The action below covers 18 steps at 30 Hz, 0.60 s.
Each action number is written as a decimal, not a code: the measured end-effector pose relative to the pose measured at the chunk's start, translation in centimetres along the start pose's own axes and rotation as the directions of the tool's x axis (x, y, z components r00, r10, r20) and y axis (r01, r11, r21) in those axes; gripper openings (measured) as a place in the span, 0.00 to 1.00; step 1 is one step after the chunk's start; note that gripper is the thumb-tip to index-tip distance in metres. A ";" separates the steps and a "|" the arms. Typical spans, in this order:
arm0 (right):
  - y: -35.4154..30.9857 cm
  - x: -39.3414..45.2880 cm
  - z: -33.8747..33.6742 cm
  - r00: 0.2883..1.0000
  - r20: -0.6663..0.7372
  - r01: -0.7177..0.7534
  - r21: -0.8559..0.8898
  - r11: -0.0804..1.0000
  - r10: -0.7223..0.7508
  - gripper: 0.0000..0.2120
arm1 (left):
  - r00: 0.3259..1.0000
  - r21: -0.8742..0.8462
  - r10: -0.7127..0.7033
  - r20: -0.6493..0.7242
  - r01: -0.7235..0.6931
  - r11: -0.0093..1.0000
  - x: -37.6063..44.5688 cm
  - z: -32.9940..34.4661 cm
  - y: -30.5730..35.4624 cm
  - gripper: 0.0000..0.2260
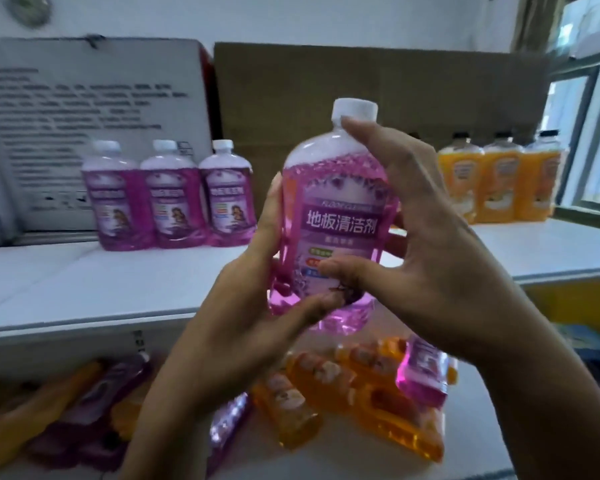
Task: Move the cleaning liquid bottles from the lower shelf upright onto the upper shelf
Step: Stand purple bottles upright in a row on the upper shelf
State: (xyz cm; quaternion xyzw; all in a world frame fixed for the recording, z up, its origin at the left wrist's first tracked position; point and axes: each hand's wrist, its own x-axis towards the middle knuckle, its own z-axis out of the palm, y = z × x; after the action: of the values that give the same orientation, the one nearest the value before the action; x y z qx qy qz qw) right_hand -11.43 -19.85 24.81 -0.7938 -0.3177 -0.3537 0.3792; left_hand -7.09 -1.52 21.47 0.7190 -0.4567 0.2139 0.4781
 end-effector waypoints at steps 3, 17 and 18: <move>1.7 2.4 0.8 0.995 0.094 -0.009 -0.084 0.996 0.017 0.48 | 0.995 0.051 -0.102 -0.008 0.102 0.993 0.8 -0.1 -1.6 0.46; 9.1 10.5 3.9 0.973 0.178 -0.027 -0.551 0.834 0.149 0.45 | 0.828 0.662 -0.540 -0.155 0.492 0.565 3.3 0.6 -6.2 0.22; 9.8 11.1 4.4 0.971 0.178 -0.036 -0.559 0.829 0.162 0.45 | 0.825 0.662 -0.541 -0.166 0.500 0.559 3.2 0.7 -6.3 0.24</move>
State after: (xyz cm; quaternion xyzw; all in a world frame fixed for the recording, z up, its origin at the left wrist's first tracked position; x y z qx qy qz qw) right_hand 3.68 -18.63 28.00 -0.9186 -0.2001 -0.3207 0.1153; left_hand -0.15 -2.76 20.42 0.9499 -0.1262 0.1947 0.2094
